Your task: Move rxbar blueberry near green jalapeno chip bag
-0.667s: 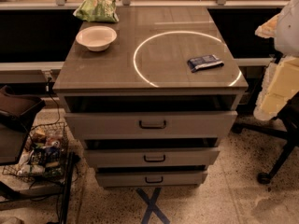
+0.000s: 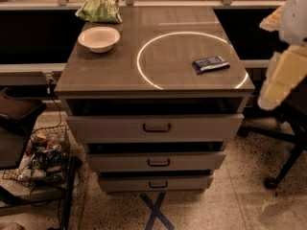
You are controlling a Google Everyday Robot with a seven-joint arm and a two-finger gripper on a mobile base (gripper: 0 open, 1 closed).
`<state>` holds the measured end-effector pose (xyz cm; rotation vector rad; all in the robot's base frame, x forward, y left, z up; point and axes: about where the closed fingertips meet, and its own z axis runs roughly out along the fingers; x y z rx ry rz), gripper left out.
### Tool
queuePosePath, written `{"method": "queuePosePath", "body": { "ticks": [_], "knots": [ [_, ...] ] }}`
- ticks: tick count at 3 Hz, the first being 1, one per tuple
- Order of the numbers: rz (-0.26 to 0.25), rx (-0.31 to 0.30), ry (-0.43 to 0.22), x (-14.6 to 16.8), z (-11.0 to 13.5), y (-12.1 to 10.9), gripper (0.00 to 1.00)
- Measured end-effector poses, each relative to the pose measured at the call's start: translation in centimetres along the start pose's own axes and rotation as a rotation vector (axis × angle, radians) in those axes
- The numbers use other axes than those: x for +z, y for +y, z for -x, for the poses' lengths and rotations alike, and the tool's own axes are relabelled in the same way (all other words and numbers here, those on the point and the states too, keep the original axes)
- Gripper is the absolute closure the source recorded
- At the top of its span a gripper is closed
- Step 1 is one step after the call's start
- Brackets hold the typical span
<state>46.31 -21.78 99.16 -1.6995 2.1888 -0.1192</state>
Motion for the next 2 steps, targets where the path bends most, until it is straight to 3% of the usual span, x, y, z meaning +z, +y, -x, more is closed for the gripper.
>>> {"method": "queuePosePath", "body": {
  "ticks": [2],
  "knots": [
    [0.002,-0.016,-0.102,3.1,1.1,-10.3,0.0]
  ]
}}
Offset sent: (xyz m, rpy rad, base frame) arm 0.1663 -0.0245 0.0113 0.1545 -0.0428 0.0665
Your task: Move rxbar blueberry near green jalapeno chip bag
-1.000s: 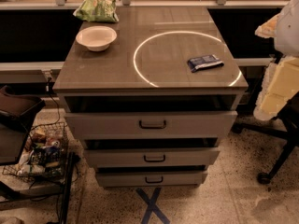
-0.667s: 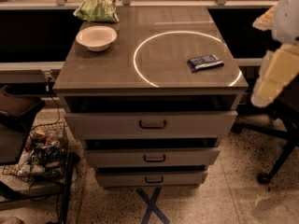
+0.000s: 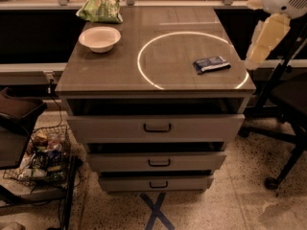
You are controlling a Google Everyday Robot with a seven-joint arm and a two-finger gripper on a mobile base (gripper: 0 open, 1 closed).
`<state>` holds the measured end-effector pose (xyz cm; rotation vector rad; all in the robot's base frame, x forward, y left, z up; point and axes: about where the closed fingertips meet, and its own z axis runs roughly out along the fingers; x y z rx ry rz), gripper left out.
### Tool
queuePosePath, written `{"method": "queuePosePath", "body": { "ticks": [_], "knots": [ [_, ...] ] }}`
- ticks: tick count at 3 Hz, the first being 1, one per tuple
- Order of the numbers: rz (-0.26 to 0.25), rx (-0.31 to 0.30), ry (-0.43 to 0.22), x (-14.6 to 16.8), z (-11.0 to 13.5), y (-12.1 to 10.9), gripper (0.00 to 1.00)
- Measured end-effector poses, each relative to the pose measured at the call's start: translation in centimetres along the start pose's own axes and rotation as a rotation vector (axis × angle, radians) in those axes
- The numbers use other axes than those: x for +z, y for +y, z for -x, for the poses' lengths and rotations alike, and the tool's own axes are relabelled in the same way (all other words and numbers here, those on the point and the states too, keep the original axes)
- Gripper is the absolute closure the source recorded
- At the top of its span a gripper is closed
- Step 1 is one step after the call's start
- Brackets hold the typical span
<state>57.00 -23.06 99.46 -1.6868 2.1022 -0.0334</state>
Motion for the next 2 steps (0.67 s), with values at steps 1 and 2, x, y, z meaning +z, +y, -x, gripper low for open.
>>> {"method": "queuePosePath", "body": {
  "ticks": [1,2],
  "knots": [
    [-0.018,0.038,-0.043,1.6,-0.3,-3.1,0.0],
    [-0.022,0.102,-0.079,4.0,-1.0,-5.3,0.0]
  ]
}}
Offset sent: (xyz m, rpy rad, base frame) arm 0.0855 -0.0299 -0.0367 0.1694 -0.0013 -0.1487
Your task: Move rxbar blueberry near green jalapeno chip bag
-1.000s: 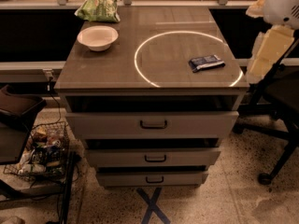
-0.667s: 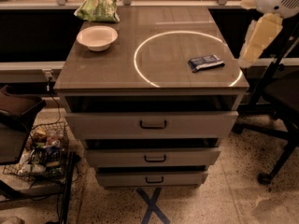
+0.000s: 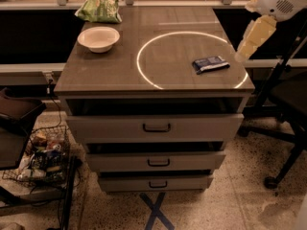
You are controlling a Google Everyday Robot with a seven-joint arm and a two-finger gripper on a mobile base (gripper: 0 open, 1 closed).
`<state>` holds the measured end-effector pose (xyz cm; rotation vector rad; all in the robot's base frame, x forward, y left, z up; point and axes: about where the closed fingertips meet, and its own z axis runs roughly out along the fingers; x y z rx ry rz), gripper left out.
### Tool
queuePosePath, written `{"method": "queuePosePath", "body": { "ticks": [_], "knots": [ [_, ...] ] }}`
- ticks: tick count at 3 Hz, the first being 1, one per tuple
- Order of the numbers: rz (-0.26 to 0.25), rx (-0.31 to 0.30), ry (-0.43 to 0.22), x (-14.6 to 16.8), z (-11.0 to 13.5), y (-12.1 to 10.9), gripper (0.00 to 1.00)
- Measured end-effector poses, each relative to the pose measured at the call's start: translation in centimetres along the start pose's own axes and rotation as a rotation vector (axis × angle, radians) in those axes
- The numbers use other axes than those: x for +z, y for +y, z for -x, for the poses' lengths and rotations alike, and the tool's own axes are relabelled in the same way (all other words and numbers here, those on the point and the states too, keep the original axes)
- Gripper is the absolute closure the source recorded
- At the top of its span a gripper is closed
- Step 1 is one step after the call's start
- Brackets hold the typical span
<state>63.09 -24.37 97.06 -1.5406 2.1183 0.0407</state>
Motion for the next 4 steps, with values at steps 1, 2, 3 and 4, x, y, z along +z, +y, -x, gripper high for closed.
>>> {"method": "queuePosePath", "body": {
  "ticks": [1,2,3,4],
  "knots": [
    [0.0,0.0,0.0,0.0,0.0,0.0,0.0],
    [0.014,0.011,-0.021,1.6,-0.1,-0.6,0.0],
    [0.049,0.043,-0.07,5.2,-0.1,-1.5,0.0],
    [0.091,0.067,-0.119,8.9,-0.1,-2.1,0.0]
  ]
}}
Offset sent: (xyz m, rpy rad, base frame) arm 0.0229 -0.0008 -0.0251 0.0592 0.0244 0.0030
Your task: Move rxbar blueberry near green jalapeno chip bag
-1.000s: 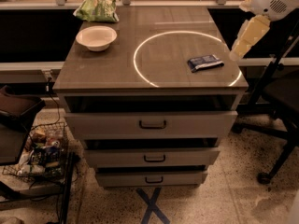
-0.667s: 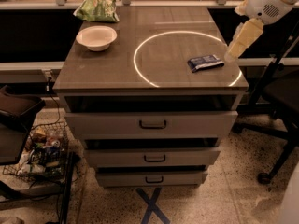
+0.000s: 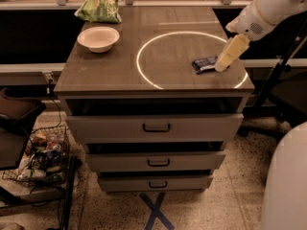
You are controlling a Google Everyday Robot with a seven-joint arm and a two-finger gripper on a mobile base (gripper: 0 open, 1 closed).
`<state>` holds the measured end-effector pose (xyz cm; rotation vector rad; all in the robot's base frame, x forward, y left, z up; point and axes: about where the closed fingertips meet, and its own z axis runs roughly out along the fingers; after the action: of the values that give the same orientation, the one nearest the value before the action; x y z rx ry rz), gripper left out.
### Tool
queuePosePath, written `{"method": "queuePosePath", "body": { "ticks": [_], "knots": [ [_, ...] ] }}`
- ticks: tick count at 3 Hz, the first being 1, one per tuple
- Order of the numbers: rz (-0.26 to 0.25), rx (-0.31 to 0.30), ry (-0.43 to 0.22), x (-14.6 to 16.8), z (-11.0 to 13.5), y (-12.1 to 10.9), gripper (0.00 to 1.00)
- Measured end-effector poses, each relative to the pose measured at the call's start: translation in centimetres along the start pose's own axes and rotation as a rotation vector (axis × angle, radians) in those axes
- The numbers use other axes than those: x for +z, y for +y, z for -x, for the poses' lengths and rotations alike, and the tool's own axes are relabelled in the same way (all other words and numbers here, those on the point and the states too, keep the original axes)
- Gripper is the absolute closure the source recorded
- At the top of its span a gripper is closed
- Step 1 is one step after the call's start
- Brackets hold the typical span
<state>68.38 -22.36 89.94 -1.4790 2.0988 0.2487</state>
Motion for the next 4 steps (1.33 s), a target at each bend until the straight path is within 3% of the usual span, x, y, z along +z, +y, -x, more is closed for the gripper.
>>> {"method": "queuePosePath", "body": {
  "ticks": [4],
  "knots": [
    [0.142,0.029,-0.054,7.6,-1.4,-0.7,0.0]
  ]
}}
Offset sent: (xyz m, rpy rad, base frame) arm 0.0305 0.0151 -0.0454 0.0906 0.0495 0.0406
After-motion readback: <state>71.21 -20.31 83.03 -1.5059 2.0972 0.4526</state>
